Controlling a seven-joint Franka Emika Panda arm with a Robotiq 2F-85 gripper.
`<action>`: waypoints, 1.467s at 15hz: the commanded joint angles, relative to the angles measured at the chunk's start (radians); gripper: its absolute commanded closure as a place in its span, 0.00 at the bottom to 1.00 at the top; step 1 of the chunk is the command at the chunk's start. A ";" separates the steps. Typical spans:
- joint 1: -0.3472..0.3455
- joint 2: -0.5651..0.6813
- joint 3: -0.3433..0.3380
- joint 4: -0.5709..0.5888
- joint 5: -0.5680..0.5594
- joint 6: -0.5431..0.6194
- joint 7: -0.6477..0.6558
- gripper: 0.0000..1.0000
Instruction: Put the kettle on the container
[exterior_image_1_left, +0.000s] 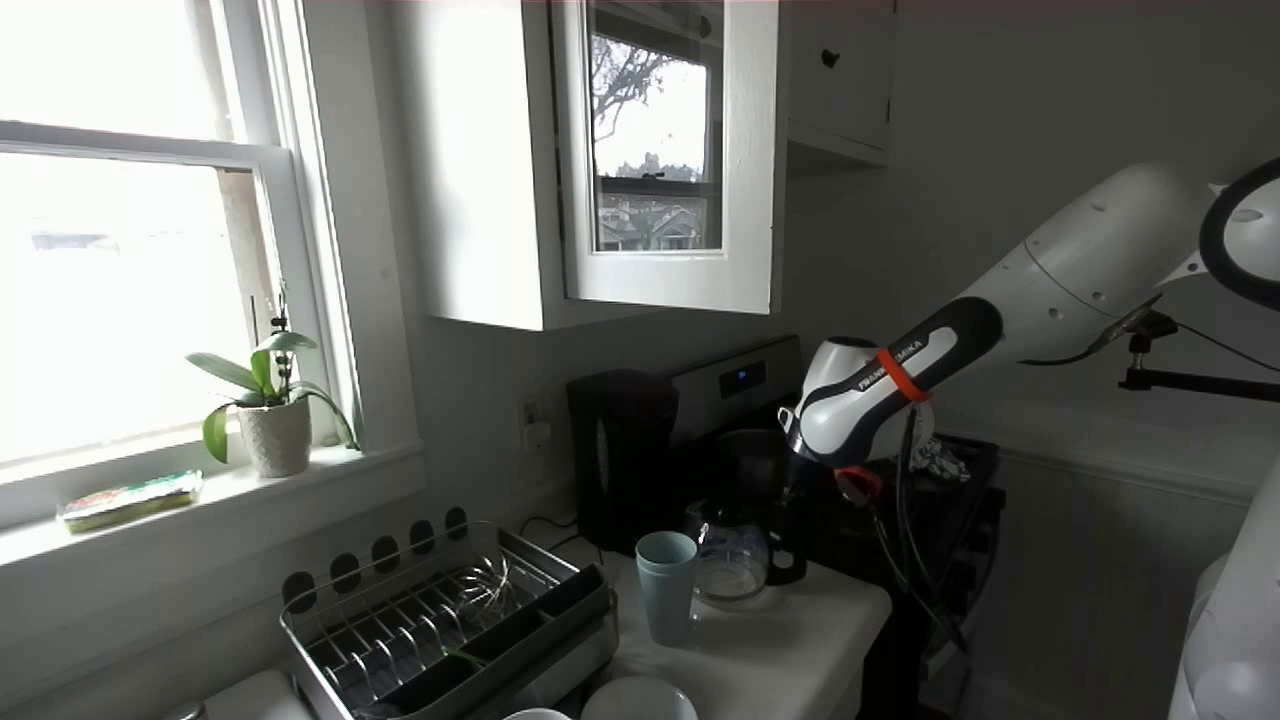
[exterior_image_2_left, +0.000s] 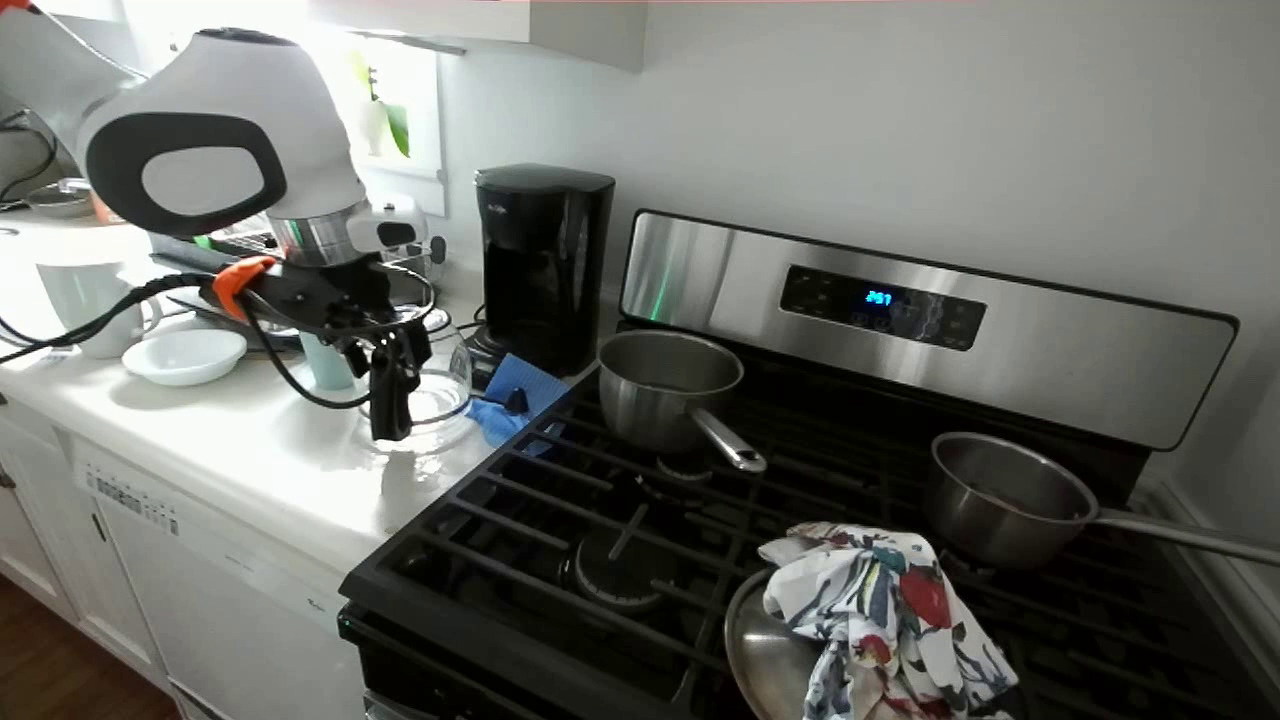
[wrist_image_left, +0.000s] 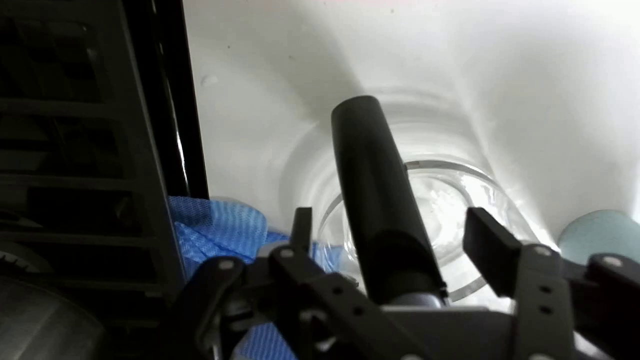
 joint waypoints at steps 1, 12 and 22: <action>0.019 -0.018 -0.007 0.014 0.029 -0.024 -0.071 0.00; 0.040 0.010 -0.012 0.078 0.048 -0.100 -0.384 0.69; 0.034 -0.014 -0.004 0.071 0.052 -0.103 -0.400 0.92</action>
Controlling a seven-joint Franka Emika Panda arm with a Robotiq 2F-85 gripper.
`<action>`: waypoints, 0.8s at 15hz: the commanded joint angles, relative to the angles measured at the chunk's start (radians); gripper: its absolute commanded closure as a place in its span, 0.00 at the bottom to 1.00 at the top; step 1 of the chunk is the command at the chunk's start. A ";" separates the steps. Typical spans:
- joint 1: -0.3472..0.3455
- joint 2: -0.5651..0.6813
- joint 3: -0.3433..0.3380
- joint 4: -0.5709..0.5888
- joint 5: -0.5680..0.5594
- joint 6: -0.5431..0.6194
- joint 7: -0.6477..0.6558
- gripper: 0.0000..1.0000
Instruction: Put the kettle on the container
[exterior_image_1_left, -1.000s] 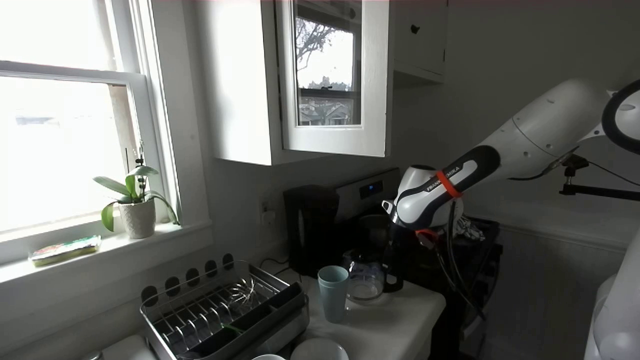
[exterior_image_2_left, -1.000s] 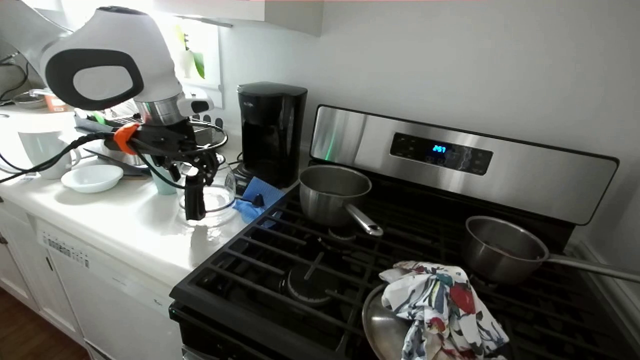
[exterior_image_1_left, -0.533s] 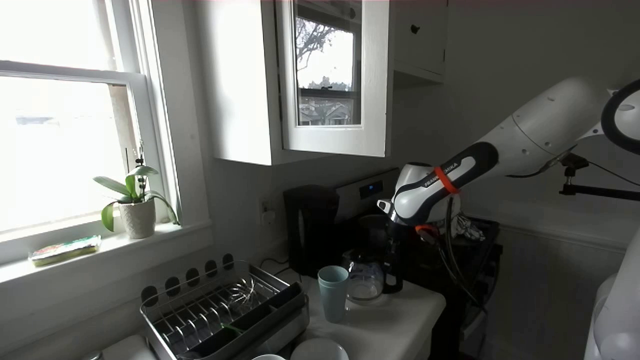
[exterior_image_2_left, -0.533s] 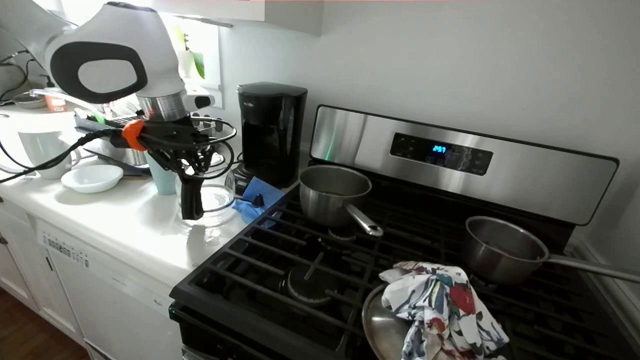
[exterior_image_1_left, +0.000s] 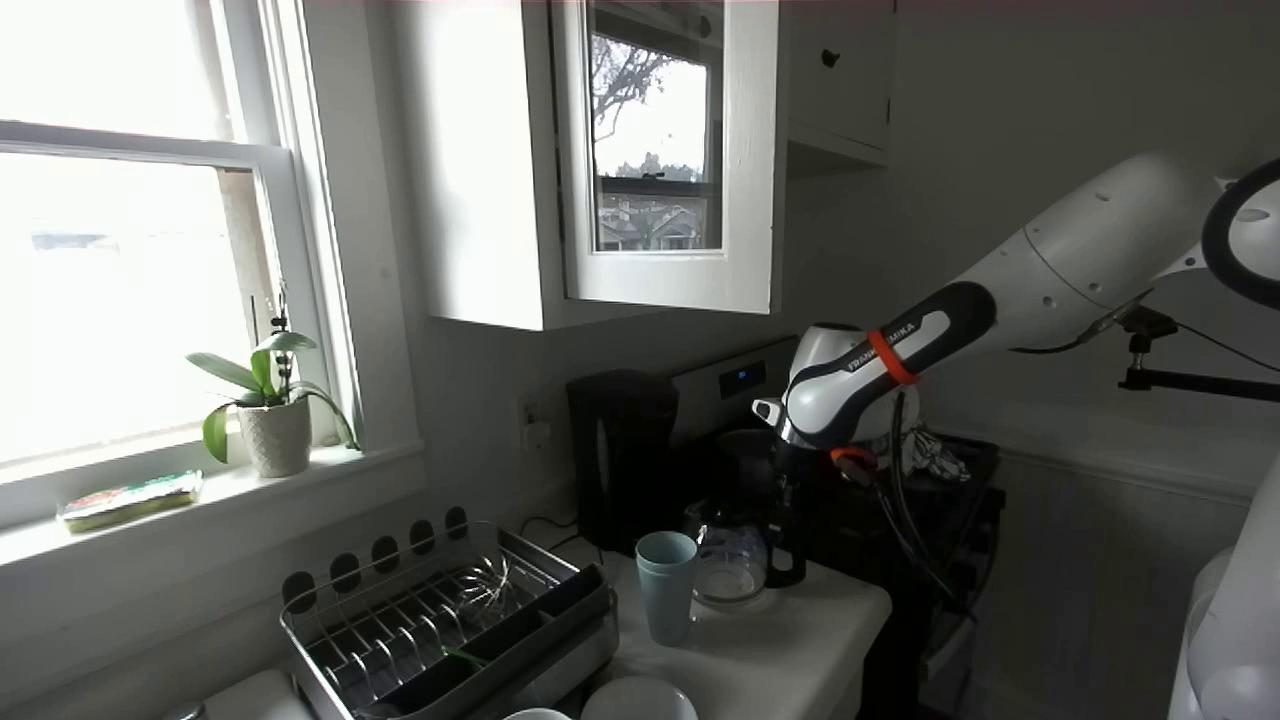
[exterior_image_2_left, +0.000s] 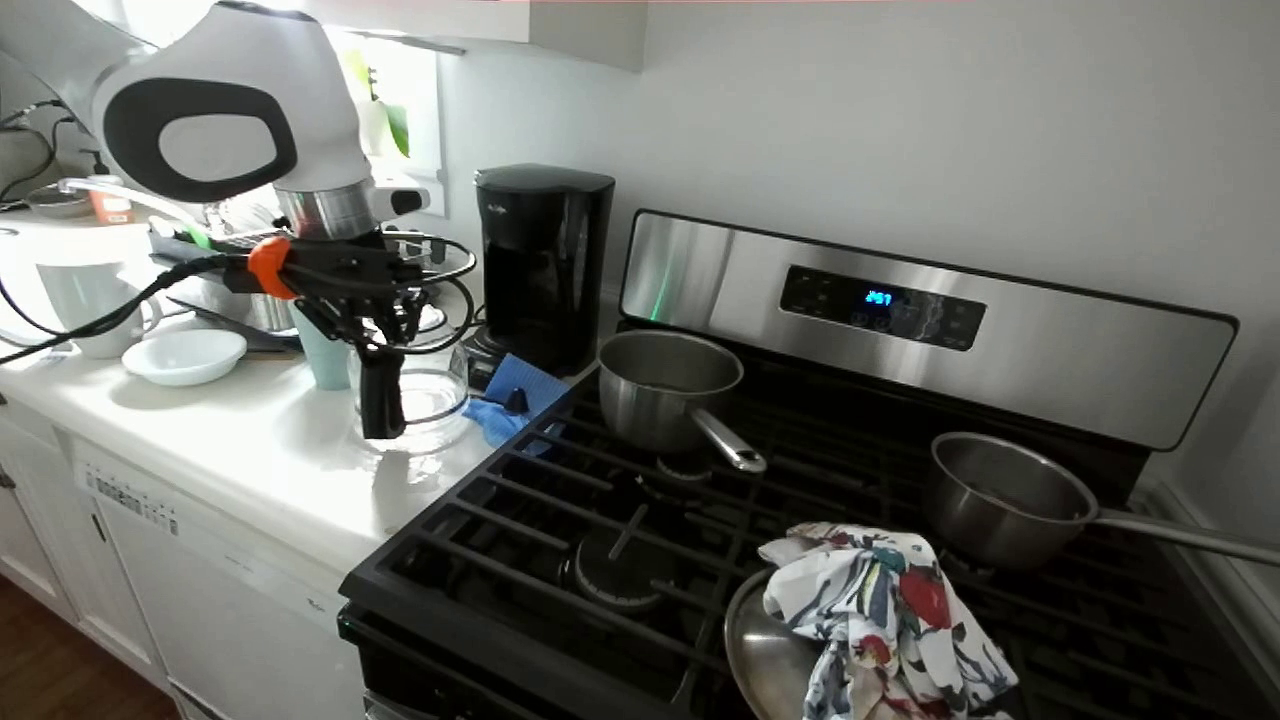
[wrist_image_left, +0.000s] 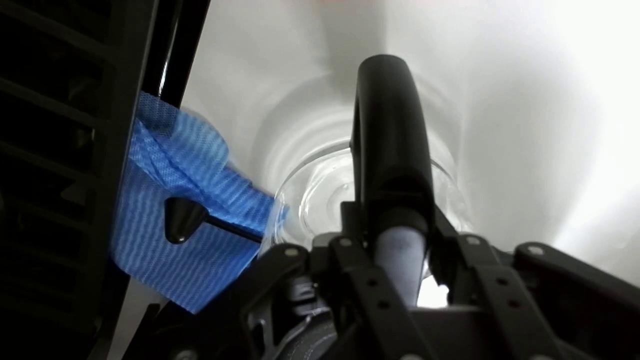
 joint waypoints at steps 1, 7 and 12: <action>0.005 -0.019 -0.005 -0.004 0.044 0.013 -0.029 0.92; 0.007 -0.039 -0.020 -0.028 0.127 0.057 -0.057 0.92; 0.007 -0.054 -0.030 -0.034 0.160 0.098 -0.067 0.92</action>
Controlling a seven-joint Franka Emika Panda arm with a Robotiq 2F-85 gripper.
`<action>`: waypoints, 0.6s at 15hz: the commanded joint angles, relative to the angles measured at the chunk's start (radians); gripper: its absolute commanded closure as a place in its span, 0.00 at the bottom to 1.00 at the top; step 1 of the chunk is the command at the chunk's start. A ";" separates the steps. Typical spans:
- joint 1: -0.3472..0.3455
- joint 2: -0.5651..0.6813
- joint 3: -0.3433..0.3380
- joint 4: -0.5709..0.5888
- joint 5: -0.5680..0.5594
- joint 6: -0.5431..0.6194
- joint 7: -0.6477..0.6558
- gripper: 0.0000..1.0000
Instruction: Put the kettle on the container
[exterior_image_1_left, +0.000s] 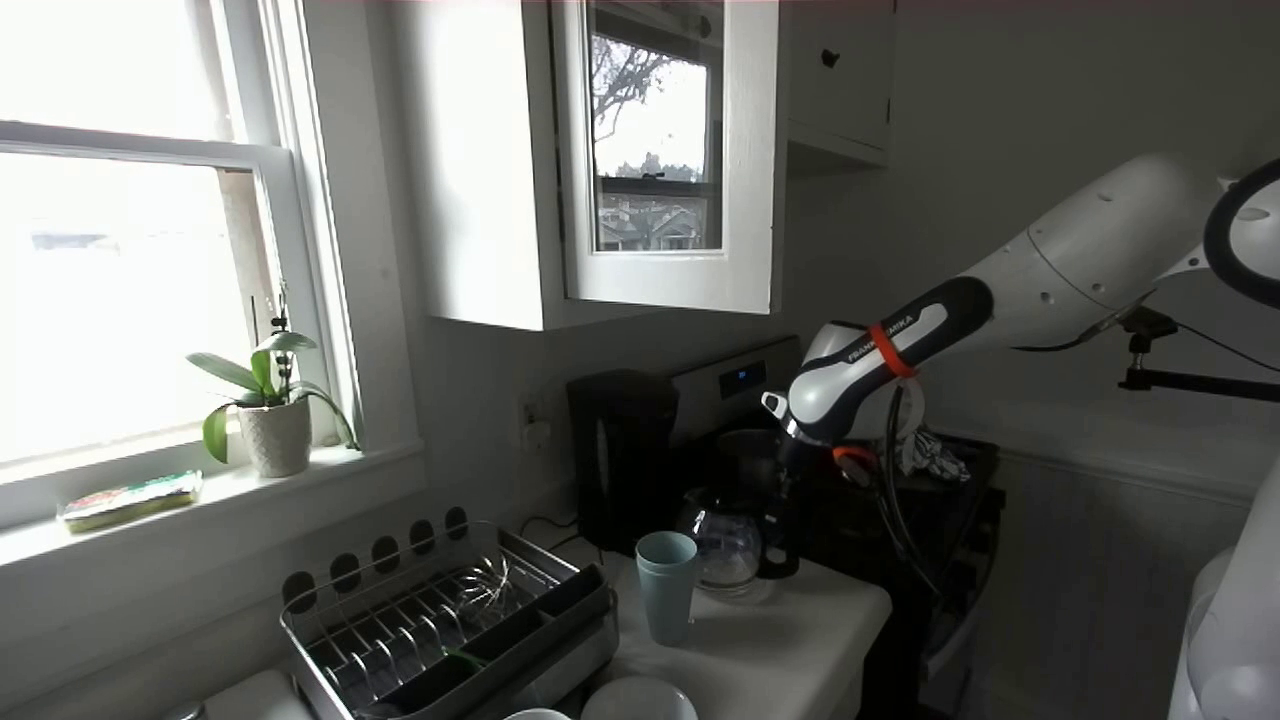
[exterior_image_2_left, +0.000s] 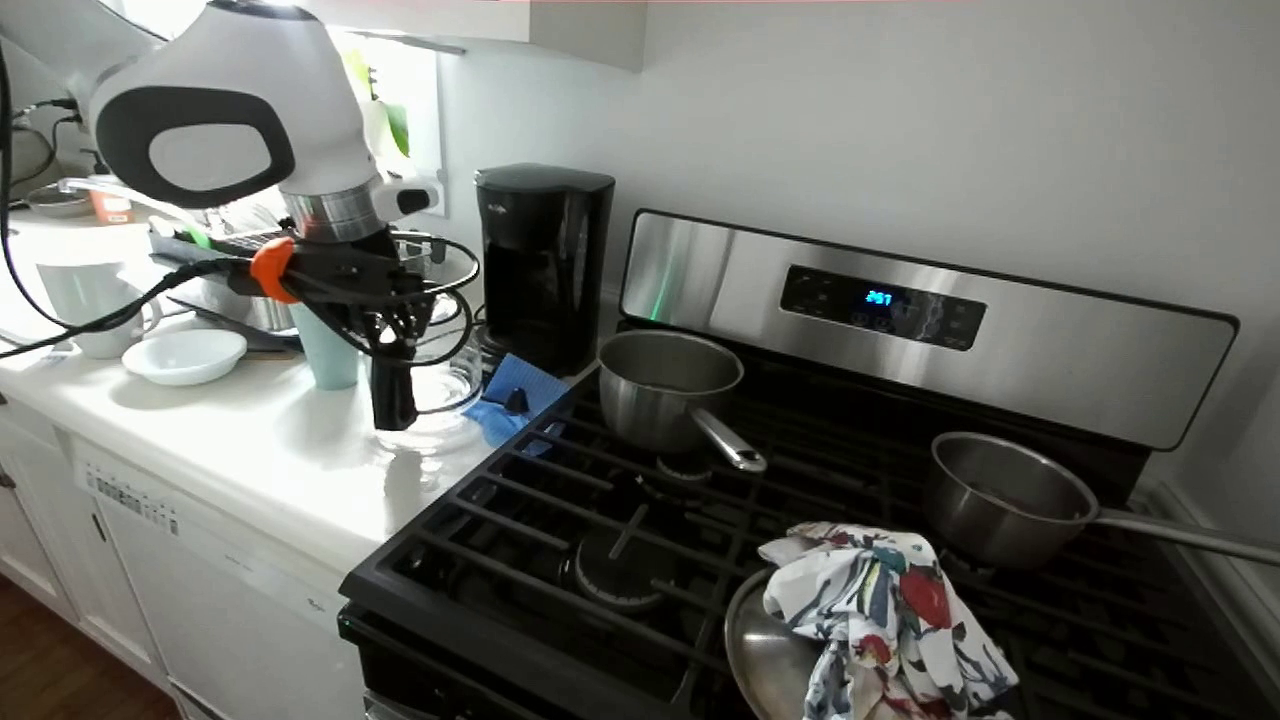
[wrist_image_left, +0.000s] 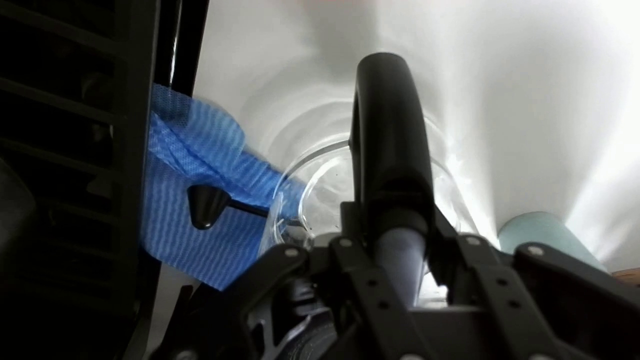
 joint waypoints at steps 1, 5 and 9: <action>0.008 -0.050 -0.014 -0.022 0.050 0.035 -0.039 0.92; 0.013 -0.052 -0.019 -0.001 0.065 0.031 -0.035 0.92; 0.015 -0.055 -0.021 0.019 0.066 0.022 -0.028 0.92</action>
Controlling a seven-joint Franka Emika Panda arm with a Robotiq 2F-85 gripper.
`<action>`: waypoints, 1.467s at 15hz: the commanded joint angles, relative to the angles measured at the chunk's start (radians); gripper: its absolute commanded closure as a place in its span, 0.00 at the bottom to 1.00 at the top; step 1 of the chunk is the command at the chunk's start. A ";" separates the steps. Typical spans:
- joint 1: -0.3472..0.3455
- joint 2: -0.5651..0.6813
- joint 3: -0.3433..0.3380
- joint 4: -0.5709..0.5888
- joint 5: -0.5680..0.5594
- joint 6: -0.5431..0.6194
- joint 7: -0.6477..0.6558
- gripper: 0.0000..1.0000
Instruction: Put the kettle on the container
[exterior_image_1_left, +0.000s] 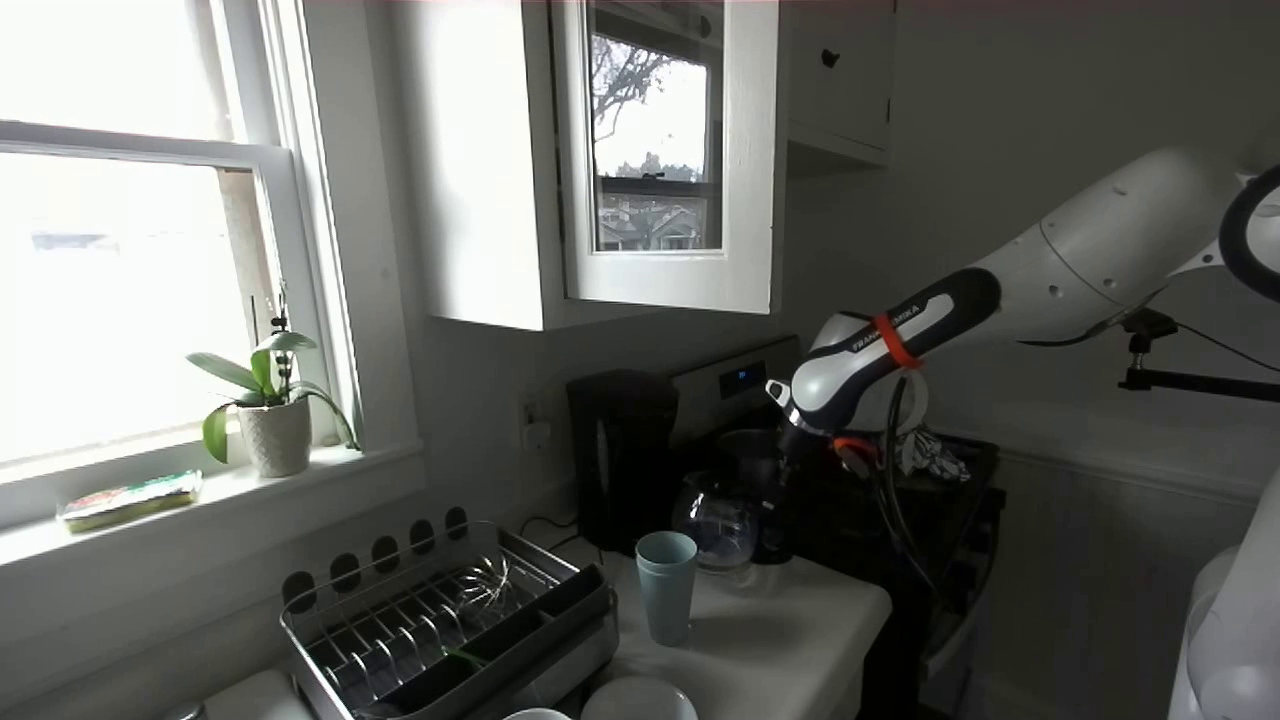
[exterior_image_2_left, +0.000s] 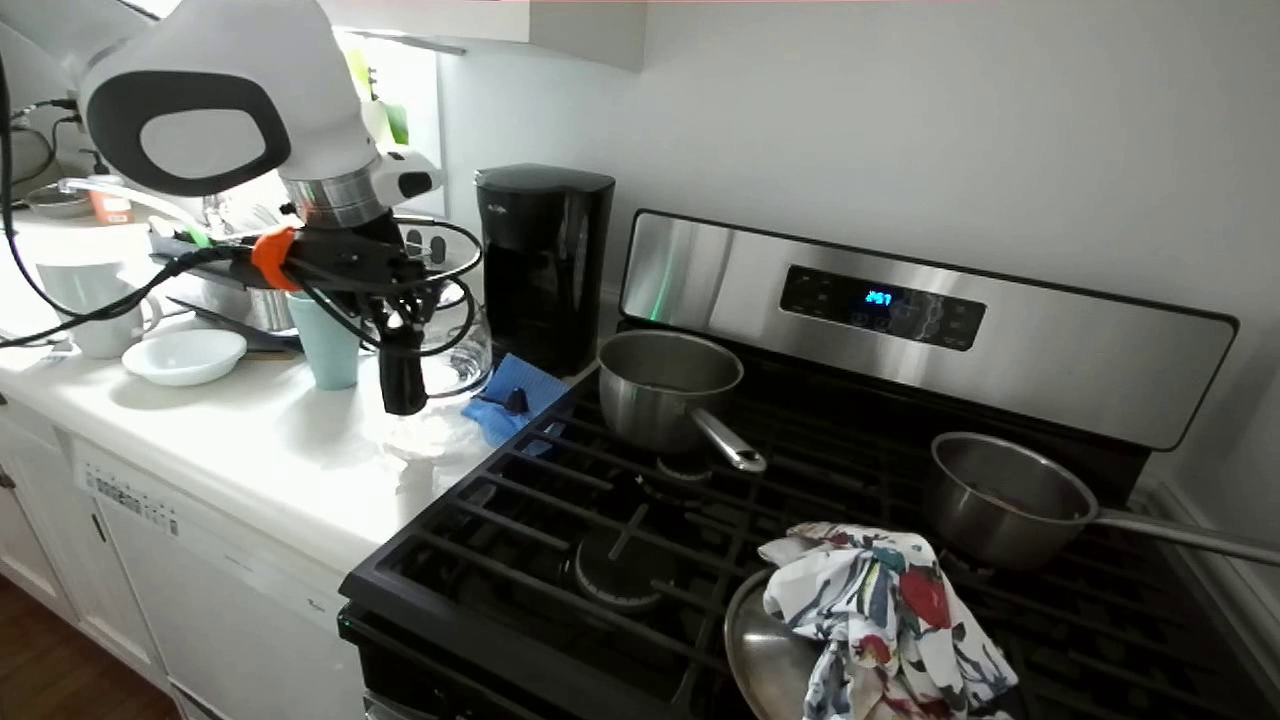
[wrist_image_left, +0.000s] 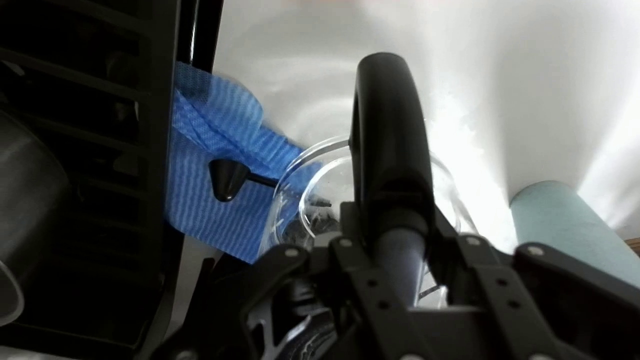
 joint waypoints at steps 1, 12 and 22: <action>0.015 -0.026 -0.013 0.021 0.036 0.001 -0.019 0.92; 0.013 0.044 -0.004 0.146 0.034 -0.058 0.001 0.92; -0.015 0.162 0.023 0.275 0.037 -0.111 0.033 0.92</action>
